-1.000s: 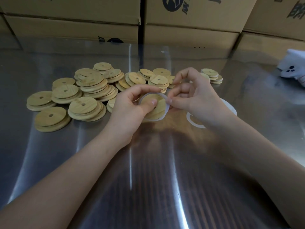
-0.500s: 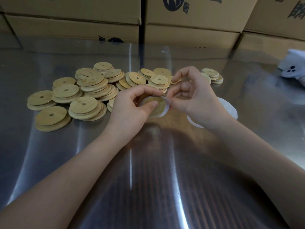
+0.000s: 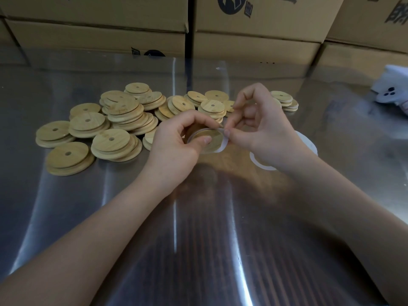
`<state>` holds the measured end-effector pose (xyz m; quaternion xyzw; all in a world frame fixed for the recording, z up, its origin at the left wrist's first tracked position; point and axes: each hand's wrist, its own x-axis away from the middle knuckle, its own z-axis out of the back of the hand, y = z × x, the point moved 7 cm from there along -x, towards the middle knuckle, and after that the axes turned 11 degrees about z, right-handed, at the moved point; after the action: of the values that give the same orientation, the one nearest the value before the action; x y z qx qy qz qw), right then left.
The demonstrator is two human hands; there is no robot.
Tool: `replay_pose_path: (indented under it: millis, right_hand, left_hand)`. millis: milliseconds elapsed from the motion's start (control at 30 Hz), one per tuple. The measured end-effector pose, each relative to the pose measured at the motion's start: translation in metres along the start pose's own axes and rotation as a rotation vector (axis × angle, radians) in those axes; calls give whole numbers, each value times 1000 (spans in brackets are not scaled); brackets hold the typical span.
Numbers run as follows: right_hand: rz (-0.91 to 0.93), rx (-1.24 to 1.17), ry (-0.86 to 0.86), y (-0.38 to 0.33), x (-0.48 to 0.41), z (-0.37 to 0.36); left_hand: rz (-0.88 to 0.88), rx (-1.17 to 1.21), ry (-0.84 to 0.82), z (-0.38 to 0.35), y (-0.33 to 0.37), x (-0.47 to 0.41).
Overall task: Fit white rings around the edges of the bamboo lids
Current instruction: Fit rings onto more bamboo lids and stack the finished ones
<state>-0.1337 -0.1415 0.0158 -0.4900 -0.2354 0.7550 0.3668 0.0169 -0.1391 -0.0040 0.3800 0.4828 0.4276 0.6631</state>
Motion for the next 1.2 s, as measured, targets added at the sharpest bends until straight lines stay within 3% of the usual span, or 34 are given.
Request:
replay_pose_path:
  millis: [233,700,933,1200]
  right_hand:
    - [32,173,55,-8,0,4]
    - [-233,-157,139,12,7,0]
    - [-208,-136,122,9,7,-2]
    - [-239,-192,122,14,6,1]
  left_hand:
    - [43,48,-38,-3,-4,-1]
    - [149,87,-7,-3,-8,1]
    - [141,34,25,-2,-10,0]
    - [188,145,5,-1,-13,-3]
